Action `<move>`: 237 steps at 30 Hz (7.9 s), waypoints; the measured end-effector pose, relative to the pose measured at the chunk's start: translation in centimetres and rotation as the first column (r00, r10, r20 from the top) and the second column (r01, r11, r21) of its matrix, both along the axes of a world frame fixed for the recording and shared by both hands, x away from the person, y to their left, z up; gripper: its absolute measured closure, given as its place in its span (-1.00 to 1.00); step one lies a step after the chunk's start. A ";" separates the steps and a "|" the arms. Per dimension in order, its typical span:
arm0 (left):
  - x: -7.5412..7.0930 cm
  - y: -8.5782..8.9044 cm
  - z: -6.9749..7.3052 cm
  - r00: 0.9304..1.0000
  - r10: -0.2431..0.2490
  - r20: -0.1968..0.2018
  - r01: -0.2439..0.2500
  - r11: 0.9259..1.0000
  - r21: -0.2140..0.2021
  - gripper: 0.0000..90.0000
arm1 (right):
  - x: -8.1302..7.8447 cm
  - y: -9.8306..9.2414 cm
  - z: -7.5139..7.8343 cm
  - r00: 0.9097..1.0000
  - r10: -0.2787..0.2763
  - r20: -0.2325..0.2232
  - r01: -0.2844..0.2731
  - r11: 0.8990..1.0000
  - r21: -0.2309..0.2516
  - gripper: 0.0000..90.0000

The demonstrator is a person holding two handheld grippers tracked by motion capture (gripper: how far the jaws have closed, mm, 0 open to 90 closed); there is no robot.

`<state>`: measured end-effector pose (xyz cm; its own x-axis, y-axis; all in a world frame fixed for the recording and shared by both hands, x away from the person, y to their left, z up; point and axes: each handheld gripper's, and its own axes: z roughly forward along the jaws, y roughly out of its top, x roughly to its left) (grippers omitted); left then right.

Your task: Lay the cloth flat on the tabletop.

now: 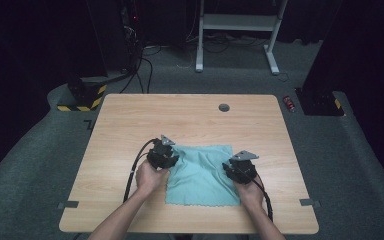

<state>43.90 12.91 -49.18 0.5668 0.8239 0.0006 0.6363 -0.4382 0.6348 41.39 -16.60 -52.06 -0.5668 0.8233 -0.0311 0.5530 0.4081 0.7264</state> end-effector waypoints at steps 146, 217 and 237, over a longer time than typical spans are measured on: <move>7.0 0.7 -1.4 0.995 0.091 -0.049 -0.093 0.995 -0.032 0.77 | -10.9 16.5 -0.3 0.877 0.480 0.016 -0.480 0.877 -0.009 0.47; 7.7 -0.1 2.1 0.999 0.044 -0.009 -0.045 0.988 -0.146 0.99 | -11.6 11.7 2.8 0.920 0.377 0.108 -0.387 0.917 0.097 1.00; 9.0 -8.3 0.5 0.997 -0.070 -0.032 0.067 0.993 -0.093 0.99 | -12.3 4.7 0.4 0.979 0.196 0.056 -0.202 0.971 0.130 1.00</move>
